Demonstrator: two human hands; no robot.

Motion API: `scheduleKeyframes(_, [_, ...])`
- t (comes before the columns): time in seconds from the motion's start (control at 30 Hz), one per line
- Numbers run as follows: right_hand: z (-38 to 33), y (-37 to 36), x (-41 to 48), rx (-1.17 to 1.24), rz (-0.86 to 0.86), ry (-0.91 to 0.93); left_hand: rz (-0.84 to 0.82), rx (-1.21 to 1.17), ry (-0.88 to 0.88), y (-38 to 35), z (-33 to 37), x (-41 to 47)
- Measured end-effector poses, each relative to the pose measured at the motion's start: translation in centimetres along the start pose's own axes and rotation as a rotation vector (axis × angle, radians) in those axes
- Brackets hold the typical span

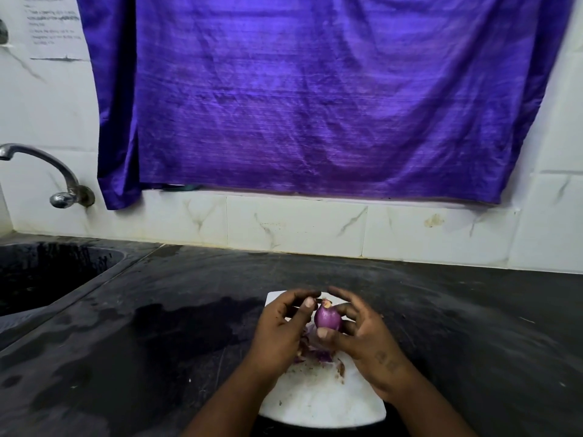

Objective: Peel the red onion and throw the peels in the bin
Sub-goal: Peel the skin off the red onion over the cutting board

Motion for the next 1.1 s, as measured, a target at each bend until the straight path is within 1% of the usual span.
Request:
scheduleKeyframes(0.07, [0.0,0.2,0.2,-0.021,0.048,0.010,-0.039,-0.029,0.025,-0.3,-0.2,0.0])
scheduleKeyframes(0.17, [-0.4,0.7,0.3,-0.125,0.088,0.073,-0.072,-0.020,0.038,-0.4,-0.2,-0.1])
scheduleKeyframes(0.3, [-0.7,0.7,0.2,-0.214,0.085,0.123,-0.005,-0.084,0.027,0.3,-0.2,0.2])
scheduleKeyframes(0.37, [-0.8,0.7,0.2,-0.244,0.090,0.131,-0.006,-0.098,0.013,0.5,-0.1,0.3])
scheduleKeyframes(0.47, [-0.9,0.8,0.2,-0.305,0.100,0.154,-0.034,-0.048,-0.009,0.4,0.0,0.2])
scheduleKeyframes(0.6, [-1.1,0.6,0.1,-0.384,0.077,0.193,-0.031,0.050,-0.047,0.6,0.0,0.4])
scheduleKeyframes(0.73, [-0.9,0.9,0.3,-0.389,0.069,0.204,-0.063,0.065,-0.066,0.4,0.8,0.1])
scheduleKeyframes(0.83, [-0.8,0.7,0.2,-0.414,0.027,0.216,-0.089,0.065,-0.088,0.2,1.3,-0.1])
scheduleKeyframes(1.1, [-0.7,0.6,0.1,-0.407,0.010,0.218,-0.142,0.095,-0.075,0.1,0.5,0.2])
Point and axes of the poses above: each hand's wrist, its own x-axis towards the middle knuckle, its own y-axis out of the back of the hand, z = x × y, the point moved 7 cm from there along x, towards the middle knuckle, and after that the axes turned 3 degrees about -y, right-handed, at the moved point
